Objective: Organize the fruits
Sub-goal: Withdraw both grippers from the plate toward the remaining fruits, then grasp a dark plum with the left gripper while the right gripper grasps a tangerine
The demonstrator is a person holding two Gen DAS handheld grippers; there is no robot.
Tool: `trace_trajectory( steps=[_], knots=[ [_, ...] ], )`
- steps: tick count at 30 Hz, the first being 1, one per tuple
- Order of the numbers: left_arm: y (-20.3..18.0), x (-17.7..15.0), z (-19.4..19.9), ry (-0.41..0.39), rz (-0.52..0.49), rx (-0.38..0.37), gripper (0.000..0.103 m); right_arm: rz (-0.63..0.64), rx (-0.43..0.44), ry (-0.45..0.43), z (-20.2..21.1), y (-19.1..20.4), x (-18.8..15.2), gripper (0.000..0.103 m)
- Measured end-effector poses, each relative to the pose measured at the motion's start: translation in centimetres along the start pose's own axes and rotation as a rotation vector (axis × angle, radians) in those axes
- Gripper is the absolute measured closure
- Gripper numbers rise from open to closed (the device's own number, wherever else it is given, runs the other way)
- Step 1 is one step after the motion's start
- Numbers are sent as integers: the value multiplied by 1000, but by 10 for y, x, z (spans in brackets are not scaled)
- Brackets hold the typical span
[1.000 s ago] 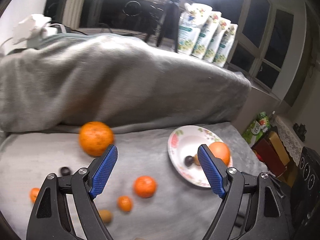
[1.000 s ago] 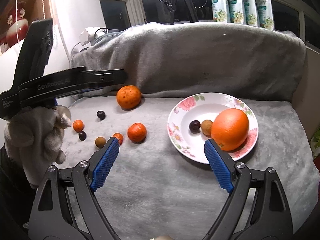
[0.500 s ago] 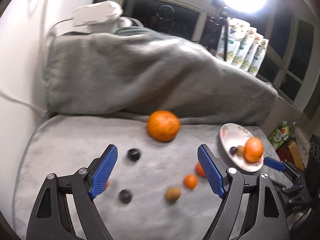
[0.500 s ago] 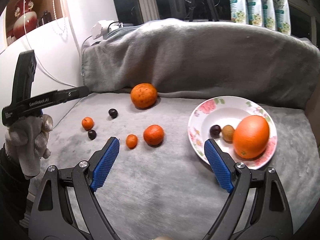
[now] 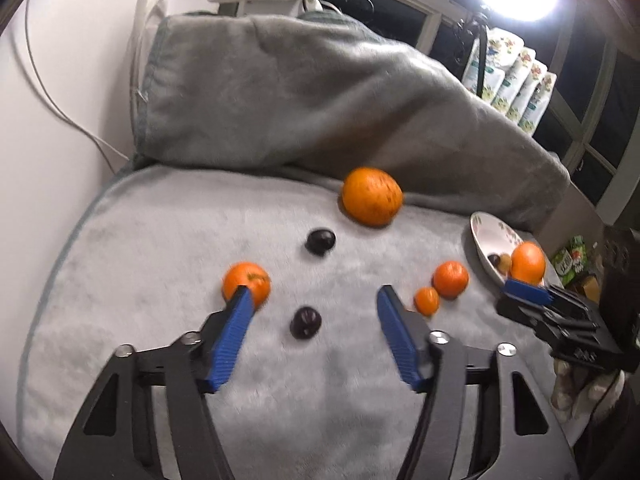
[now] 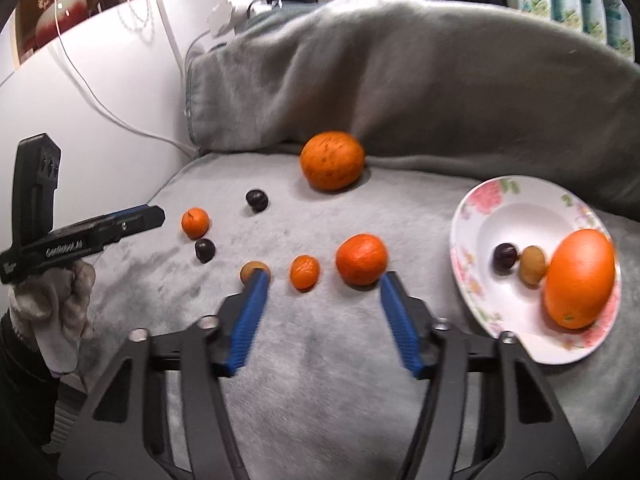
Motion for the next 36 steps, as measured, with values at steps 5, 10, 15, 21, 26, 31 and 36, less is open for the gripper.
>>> trace_trajectory(
  steps=[5, 10, 15, 21, 26, 31, 36],
  knots=[
    [-6, -14, -11, 40, -9, -28, 58, 30, -5, 40, -20, 7, -1, 62],
    [-8, -21, -23, 71, -19, -36, 64, 69, -16, 69, -38, 17, 1, 68],
    [-2, -19, -29, 65, -23, -11, 67, 89, -39, 82, -49, 20, 4, 72],
    [1, -22, -38, 86, -29, -9, 68, 103, -49, 98, -59, 21, 6, 73],
    [3, -23, -45, 102, -26, -4, 70, 107, -60, 113, -67, 20, 5, 73],
    [6, -26, -52, 122, -22, 0, 74, 107, -62, 136, -75, 19, 1, 73],
    [6, -27, -60, 140, -21, 2, 80, 116, -68, 151, -80, 20, -1, 77]
  ],
)
Point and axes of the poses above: each gripper's, at about its wrist camera, not at the fingertips, and z roughly against the way its jaws point, y to its left, x to its top, the point moved 9 cm from there along -z, roughly the way its jaws point, and after that the axes turned 4 degrees about y, right-handed, at the moved point
